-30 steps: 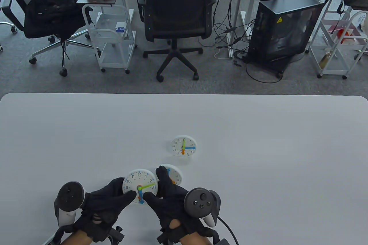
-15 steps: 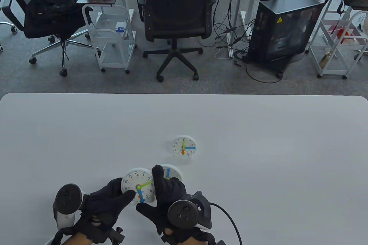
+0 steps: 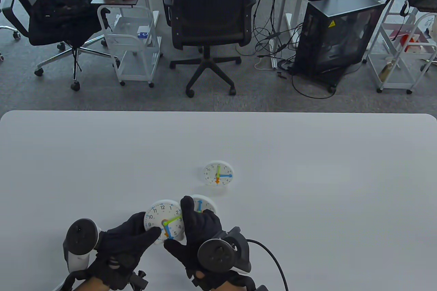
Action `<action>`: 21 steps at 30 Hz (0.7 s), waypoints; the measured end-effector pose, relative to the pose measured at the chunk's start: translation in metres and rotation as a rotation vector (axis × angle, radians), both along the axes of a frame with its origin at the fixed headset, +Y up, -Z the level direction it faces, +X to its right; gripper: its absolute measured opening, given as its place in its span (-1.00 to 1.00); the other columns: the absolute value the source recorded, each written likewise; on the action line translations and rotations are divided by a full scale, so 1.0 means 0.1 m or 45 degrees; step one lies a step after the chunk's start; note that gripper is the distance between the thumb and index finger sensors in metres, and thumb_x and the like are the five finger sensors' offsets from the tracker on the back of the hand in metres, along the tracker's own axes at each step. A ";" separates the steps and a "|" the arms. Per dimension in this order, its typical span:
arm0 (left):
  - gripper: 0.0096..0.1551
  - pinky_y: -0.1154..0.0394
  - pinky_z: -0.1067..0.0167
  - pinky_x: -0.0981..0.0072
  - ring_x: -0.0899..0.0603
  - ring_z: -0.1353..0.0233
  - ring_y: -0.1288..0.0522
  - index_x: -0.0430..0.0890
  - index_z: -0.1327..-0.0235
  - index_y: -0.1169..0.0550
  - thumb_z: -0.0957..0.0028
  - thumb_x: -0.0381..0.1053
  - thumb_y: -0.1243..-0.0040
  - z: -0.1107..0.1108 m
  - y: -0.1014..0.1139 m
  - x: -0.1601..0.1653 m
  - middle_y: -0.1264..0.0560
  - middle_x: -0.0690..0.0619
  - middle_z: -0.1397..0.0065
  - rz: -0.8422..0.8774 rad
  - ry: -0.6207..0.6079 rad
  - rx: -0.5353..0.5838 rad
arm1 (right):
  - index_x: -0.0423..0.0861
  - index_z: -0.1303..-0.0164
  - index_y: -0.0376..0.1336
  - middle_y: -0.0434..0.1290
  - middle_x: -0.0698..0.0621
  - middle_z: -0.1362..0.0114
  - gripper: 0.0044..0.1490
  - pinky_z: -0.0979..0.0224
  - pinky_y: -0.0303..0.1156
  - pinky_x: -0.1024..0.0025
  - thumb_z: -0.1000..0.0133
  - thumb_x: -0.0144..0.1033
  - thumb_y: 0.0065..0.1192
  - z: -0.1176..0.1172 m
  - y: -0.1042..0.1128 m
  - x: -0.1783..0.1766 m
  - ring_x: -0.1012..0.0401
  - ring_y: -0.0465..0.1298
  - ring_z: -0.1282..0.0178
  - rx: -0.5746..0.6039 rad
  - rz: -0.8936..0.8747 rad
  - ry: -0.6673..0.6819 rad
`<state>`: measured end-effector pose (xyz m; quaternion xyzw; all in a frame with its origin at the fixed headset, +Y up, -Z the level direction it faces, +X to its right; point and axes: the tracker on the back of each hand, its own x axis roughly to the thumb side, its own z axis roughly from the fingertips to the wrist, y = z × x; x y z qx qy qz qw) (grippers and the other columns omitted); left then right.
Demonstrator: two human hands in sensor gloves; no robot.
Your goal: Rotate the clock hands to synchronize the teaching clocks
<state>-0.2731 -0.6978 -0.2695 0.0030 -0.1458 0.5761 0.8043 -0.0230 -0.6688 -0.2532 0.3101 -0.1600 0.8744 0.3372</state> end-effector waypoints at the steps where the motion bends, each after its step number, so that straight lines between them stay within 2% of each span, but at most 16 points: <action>1: -0.37 -0.36 -0.20 -0.43 -0.31 -0.03 -0.71 -0.11 -0.16 -0.57 0.00 0.24 -0.48 0.00 0.00 0.00 -0.75 -0.02 0.00 0.000 0.000 -0.001 | -0.59 -0.51 -0.18 0.36 -0.27 -0.35 0.37 -0.27 0.24 -0.43 0.00 0.04 0.50 0.00 0.00 0.00 -0.22 0.52 -0.22 -0.002 0.001 0.001; 21: -0.37 -0.35 -0.20 -0.44 -0.33 -0.04 -0.69 -0.11 -0.17 -0.56 0.00 0.23 -0.47 -0.01 0.00 0.01 -0.74 -0.03 -0.02 -0.020 -0.003 -0.013 | -0.58 -0.50 -0.12 0.41 -0.27 -0.32 0.21 -0.26 0.27 -0.42 -0.05 -0.12 0.45 -0.02 0.01 0.01 -0.20 0.56 -0.19 -0.016 -0.009 0.007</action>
